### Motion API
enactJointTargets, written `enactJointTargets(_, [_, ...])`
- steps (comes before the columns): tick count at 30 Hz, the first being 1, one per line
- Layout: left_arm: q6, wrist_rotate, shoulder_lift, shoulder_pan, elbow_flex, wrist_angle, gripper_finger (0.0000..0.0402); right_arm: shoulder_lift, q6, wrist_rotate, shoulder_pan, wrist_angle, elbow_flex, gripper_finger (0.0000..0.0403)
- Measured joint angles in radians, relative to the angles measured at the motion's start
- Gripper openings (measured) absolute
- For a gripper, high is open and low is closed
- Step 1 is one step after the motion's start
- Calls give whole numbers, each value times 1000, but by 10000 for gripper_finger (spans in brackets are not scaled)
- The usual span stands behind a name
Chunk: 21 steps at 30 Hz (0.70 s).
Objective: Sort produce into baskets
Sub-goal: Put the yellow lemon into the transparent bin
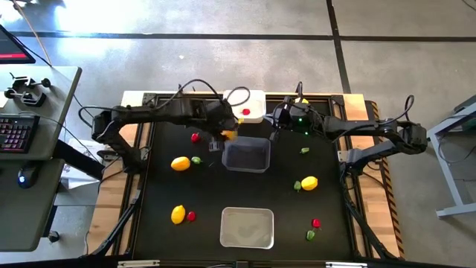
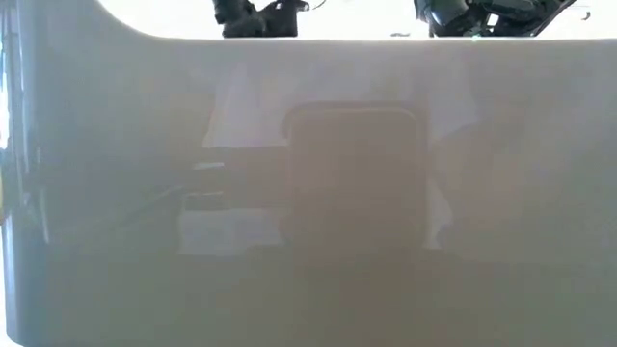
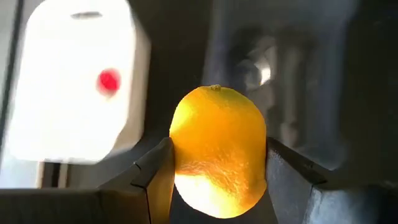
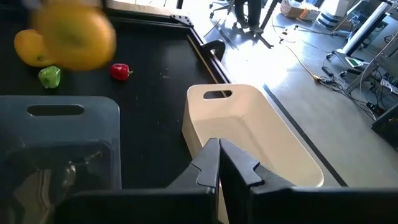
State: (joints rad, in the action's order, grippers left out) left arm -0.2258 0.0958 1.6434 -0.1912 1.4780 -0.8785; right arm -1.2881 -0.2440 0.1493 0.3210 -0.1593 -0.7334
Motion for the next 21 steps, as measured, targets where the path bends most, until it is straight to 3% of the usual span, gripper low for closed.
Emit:
enactJointTargets(7, [-22,-69,106,47,1,99,184,20,0,34,0,31,0,0])
enactJointTargets(21, [-41,22,362,42,64,82,184,21,0,35,0,47,0,0])
